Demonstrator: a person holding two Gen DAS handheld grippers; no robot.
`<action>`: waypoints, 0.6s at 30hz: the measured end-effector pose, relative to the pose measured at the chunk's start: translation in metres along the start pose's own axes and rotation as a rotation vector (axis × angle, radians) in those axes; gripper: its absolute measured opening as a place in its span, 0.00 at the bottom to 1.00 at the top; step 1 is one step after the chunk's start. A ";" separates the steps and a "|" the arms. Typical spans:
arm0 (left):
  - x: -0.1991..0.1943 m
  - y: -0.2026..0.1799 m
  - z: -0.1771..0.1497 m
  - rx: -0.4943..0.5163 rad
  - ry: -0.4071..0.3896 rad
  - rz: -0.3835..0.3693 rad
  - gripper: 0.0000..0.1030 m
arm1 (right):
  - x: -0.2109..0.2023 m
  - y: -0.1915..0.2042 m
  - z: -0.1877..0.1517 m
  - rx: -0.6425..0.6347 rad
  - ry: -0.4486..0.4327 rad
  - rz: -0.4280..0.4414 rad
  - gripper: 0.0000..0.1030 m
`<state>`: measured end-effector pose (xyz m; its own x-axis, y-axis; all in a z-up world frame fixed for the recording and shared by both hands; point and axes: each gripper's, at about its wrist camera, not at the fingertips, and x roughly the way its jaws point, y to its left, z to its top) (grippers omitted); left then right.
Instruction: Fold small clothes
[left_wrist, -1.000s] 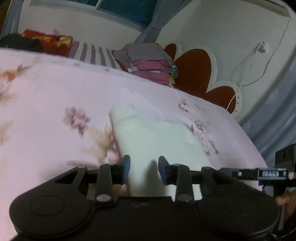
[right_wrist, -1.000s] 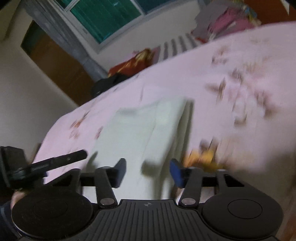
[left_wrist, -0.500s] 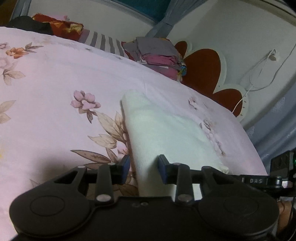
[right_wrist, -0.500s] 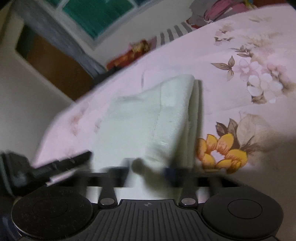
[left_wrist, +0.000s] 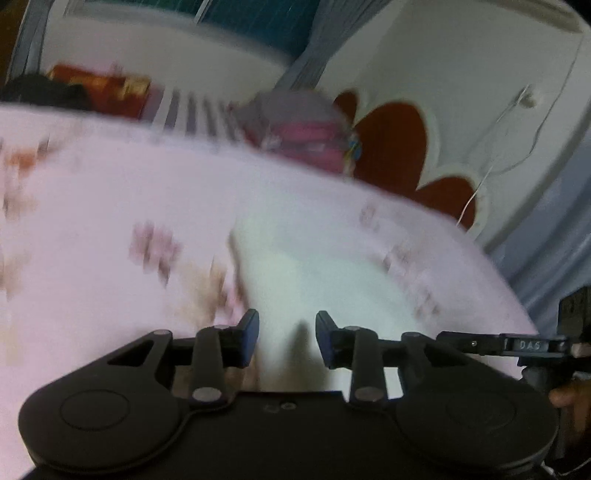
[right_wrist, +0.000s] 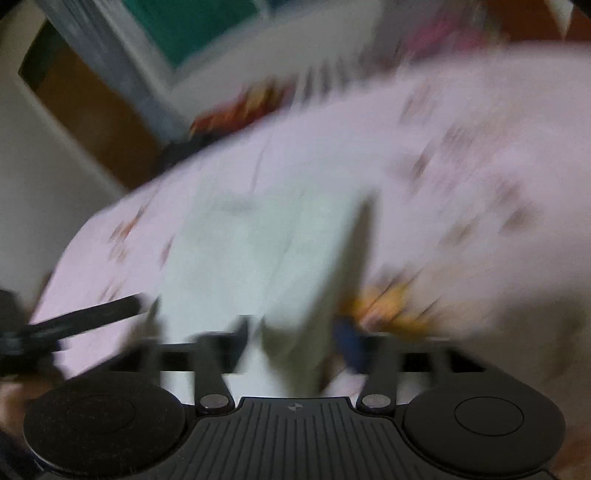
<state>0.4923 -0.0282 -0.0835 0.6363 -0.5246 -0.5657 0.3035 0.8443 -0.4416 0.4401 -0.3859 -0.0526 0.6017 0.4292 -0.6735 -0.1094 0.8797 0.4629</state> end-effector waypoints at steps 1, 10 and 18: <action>0.003 -0.003 0.009 0.014 -0.012 -0.022 0.31 | -0.005 -0.003 0.007 0.000 -0.028 -0.010 0.58; 0.097 0.002 0.022 0.068 0.098 0.029 0.18 | 0.102 0.017 0.045 -0.126 0.091 -0.023 0.29; 0.048 -0.015 0.017 0.132 0.035 0.058 0.32 | 0.056 0.008 0.047 -0.126 -0.023 -0.020 0.30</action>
<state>0.5303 -0.0645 -0.0925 0.6306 -0.4763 -0.6127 0.3597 0.8790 -0.3132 0.5103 -0.3646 -0.0601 0.6230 0.4078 -0.6675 -0.1951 0.9074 0.3723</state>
